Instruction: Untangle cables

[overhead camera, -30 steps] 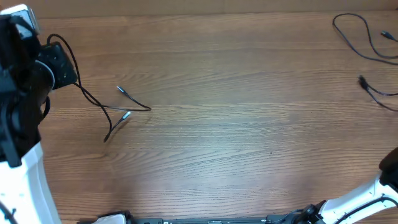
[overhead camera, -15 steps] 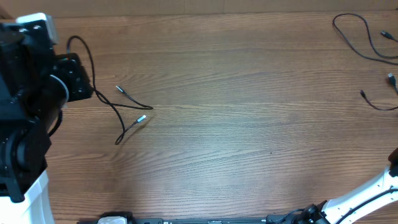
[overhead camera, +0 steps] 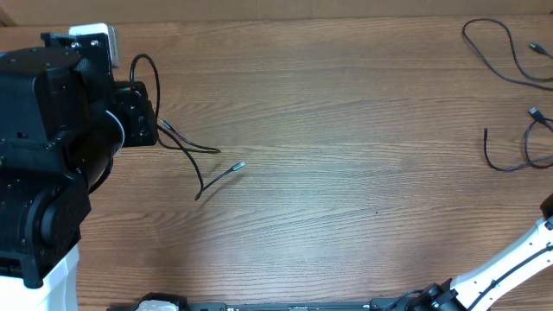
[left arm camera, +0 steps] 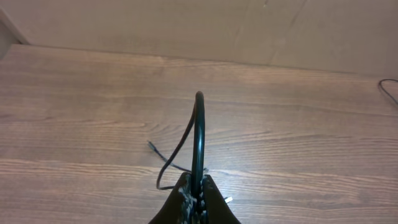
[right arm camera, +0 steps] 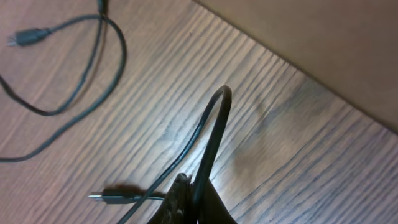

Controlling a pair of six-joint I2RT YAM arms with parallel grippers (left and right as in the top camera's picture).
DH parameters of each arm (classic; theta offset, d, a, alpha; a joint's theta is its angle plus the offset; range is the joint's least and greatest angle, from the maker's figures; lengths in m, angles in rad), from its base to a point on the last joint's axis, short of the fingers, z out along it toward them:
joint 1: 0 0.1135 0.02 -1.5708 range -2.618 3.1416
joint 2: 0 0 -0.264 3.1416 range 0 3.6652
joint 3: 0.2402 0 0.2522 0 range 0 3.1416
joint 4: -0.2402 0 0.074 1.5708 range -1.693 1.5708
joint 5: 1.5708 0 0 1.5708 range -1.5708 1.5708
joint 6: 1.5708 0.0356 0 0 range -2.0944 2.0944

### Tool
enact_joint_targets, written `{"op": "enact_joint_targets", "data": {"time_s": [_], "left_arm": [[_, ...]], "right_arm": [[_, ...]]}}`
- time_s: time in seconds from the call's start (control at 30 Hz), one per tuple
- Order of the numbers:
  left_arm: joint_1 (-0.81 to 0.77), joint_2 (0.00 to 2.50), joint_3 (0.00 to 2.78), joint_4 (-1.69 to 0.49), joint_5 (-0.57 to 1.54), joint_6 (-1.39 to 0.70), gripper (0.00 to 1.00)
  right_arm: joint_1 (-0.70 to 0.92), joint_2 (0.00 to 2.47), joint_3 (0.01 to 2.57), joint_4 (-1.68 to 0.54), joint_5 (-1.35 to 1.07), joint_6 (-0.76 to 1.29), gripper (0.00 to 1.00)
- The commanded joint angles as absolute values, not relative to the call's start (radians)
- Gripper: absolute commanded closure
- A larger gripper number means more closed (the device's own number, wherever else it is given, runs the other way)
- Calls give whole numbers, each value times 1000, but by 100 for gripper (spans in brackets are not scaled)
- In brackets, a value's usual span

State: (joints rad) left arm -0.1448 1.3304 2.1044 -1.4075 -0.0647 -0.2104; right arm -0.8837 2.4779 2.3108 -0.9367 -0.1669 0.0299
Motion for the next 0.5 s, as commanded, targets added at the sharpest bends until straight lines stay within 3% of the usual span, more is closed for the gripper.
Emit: {"op": "enact_joint_targets", "data": {"time_s": [0.0,0.03,0.07,0.1,0.13,0.47], "left_arm": [[-153,1313,2111,-1411,-86,-232,96],[-153,1313,2111,-1414,-86,-233,96],[-153,1313,2111,-1416,-90,-232,96],[-153,1313,2111,-1417,-94,-232,96],[-153,1313,2111,-1420,-100,-232,96],[-153,1314,2111,-1428,-131,-232,96]], "right_arm": [[-898,2500,2309,-935,-159,31,96],[-899,2505,2309,-935,-161,38,96],[-900,2506,2309,-936,-174,60,66],[-902,2506,2310,-937,-197,65,10],[-905,2505,2310,-941,-232,64,0],[-889,2359,2319,-984,-398,25,0]]}}
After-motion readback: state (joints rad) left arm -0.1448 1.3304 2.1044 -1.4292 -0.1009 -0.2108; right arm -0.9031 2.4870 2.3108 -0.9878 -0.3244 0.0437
